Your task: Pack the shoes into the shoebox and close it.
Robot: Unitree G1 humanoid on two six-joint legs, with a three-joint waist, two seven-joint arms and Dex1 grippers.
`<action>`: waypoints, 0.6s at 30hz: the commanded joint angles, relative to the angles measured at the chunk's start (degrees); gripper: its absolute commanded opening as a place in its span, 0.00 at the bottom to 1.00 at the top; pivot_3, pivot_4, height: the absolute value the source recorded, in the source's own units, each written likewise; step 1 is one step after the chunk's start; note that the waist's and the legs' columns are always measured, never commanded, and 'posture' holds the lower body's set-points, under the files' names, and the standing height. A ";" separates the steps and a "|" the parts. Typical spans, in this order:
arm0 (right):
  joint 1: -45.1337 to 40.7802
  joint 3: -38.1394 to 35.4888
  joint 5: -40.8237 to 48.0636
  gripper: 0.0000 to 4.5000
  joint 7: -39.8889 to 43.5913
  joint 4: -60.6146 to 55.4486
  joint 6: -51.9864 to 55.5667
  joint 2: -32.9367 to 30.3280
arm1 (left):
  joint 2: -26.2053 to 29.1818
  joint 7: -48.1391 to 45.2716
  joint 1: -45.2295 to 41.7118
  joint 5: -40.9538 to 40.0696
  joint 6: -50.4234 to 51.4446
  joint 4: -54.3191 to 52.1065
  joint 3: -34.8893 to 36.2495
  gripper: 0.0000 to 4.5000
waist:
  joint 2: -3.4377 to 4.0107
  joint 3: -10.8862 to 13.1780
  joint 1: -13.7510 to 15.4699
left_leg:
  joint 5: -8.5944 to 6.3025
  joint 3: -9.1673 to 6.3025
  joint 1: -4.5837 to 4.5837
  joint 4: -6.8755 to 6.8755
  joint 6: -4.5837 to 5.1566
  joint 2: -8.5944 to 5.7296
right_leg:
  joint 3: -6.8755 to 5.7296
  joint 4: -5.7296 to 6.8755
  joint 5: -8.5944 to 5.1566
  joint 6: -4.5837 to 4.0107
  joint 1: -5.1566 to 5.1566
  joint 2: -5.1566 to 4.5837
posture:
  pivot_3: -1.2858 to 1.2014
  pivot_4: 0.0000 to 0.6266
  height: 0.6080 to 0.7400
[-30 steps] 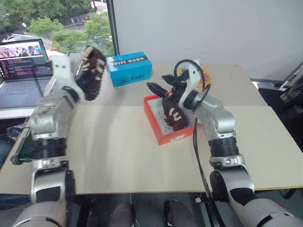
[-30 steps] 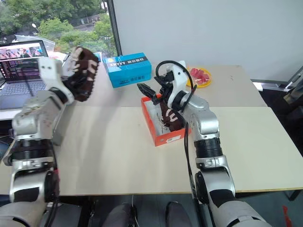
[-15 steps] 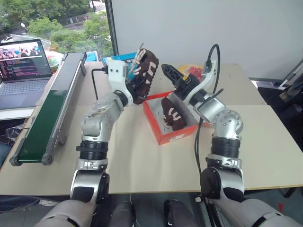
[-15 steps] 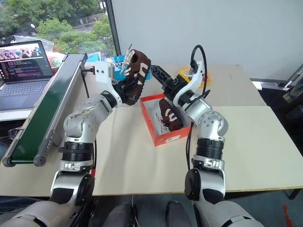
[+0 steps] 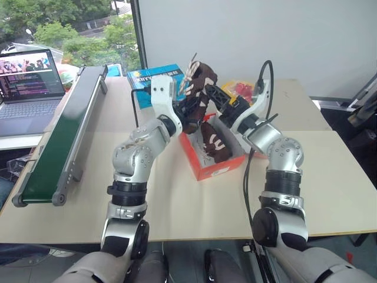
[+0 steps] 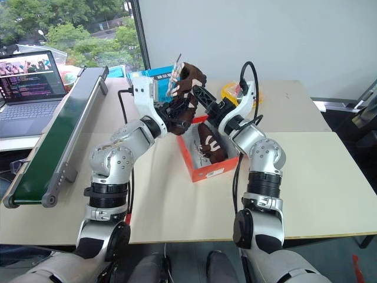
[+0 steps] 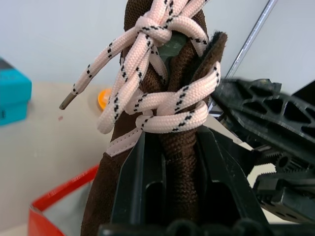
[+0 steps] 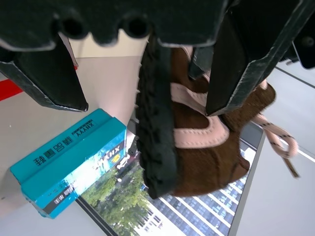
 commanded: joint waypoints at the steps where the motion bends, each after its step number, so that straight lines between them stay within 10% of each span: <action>1: -2.06 0.24 1.51 0.94 0.92 -0.98 -1.48 -0.45 | -1.22 -0.23 -0.18 -1.82 1.51 -4.08 -1.46 0.11 | 0.01 0.00 0.00 | 0.00 0.00 0.00 0.00 0.00 0.00 | 0.00 0.00 0.00 0.00 0.00 0.00 | 0.52 0.24 1.00; 13: -2.67 0.79 2.64 0.11 2.15 -0.77 -1.76 0.16 | -1.05 -1.12 -0.69 -1.28 1.98 -3.13 -1.79 0.11 | 0.01 0.00 0.03 | 0.00 0.00 0.00 0.00 0.00 -0.01 | 0.00 -0.04 0.00 0.00 0.00 0.01 | 0.52 0.24 1.00; 18: -2.97 0.88 2.45 0.06 2.29 -0.22 -2.30 0.13 | -0.20 -2.27 0.10 -1.59 2.79 -2.86 -1.96 0.11 | 0.01 0.01 0.04 | 0.00 0.00 0.00 0.00 0.00 -0.01 | 0.00 -0.05 0.00 0.00 0.00 0.01 | 0.52 0.24 1.00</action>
